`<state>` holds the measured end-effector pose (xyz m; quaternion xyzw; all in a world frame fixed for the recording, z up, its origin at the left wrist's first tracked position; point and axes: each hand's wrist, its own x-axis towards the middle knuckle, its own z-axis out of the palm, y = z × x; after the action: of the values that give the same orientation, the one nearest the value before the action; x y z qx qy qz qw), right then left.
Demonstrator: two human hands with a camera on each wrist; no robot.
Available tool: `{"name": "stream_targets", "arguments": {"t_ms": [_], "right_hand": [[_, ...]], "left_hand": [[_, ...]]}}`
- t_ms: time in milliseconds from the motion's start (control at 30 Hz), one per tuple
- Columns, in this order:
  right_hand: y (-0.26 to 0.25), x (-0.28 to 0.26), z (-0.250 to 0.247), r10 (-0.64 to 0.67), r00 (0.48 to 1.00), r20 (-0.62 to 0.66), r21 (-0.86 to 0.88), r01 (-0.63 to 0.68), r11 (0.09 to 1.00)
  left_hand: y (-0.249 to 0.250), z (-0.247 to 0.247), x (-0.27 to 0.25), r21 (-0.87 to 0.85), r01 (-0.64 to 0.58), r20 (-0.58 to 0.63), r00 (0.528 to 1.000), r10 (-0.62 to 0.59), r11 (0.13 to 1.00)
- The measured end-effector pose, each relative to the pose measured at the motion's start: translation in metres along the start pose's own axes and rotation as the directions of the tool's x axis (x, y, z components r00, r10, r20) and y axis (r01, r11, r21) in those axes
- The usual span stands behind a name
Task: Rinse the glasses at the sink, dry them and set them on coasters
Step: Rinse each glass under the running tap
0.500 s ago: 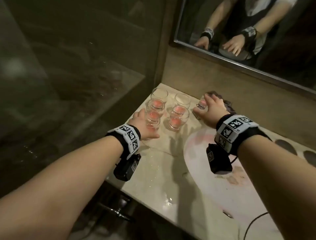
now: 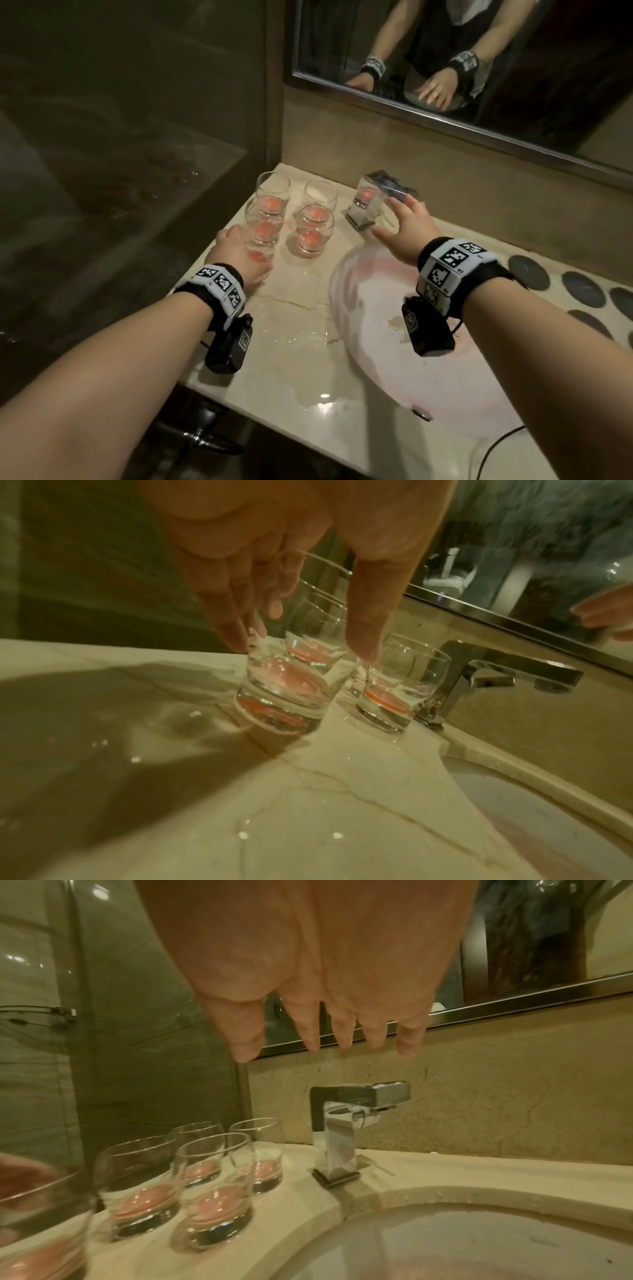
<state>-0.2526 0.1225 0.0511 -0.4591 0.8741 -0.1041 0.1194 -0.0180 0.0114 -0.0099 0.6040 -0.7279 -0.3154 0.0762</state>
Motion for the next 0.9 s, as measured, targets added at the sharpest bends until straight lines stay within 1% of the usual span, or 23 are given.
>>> {"name": "stream_targets", "arguments": {"t_ms": [33,100,167,233,367,467,567,633,733,833,900], "right_hand": [[0.007,0.001,-0.005,-0.004,1.0,0.004,-0.002,0.004,1.0],[0.02,0.003,-0.017,-0.007,1.0,0.004,-0.02,0.007,1.0],[0.034,0.007,-0.031,-0.011,1.0,0.012,-0.019,0.011,1.0],[0.05,0.012,-0.045,-0.026,1.0,0.018,-0.007,0.026,1.0],[0.084,0.025,-0.064,-0.053,0.996,0.066,-0.002,0.053,0.999],[0.108,0.033,-0.075,-0.058,0.992,0.113,-0.006,0.059,0.998],[0.126,0.042,-0.081,-0.093,0.983,0.156,-0.052,0.102,0.993],[0.133,0.051,-0.081,-0.112,0.975,0.191,-0.082,0.129,0.988],[0.135,0.067,-0.076,-0.11,0.969,0.22,-0.089,0.132,0.987],[0.126,0.088,-0.067,-0.108,0.972,0.211,-0.051,0.121,0.991],[0.116,0.103,-0.061,-0.117,0.974,0.195,-0.017,0.122,0.992]], "left_hand": [[0.0,0.0,-0.004,-0.006,0.002,0.002,1.0,-0.002,1.0],[0.003,0.001,-0.014,0.036,-0.026,0.006,1.0,0.026,0.999],[0.013,-0.001,-0.025,0.059,-0.062,-0.001,0.998,0.062,0.996],[0.029,-0.003,-0.034,0.044,-0.093,-0.025,0.995,0.094,0.995],[0.068,0.013,-0.047,-0.103,-0.151,-0.066,0.987,0.144,0.983],[0.098,0.042,-0.05,-0.174,-0.175,-0.027,0.985,0.172,0.969],[0.122,0.076,-0.048,-0.258,-0.192,0.007,0.98,0.201,0.947],[0.134,0.098,-0.042,-0.303,-0.187,0.029,0.978,0.205,0.934],[0.147,0.123,-0.027,-0.344,-0.152,0.074,0.979,0.188,0.926],[0.153,0.142,-0.011,-0.351,-0.151,0.088,0.977,0.193,0.924],[0.157,0.153,0.0,-0.343,-0.175,0.098,0.97,0.221,0.923]]}}
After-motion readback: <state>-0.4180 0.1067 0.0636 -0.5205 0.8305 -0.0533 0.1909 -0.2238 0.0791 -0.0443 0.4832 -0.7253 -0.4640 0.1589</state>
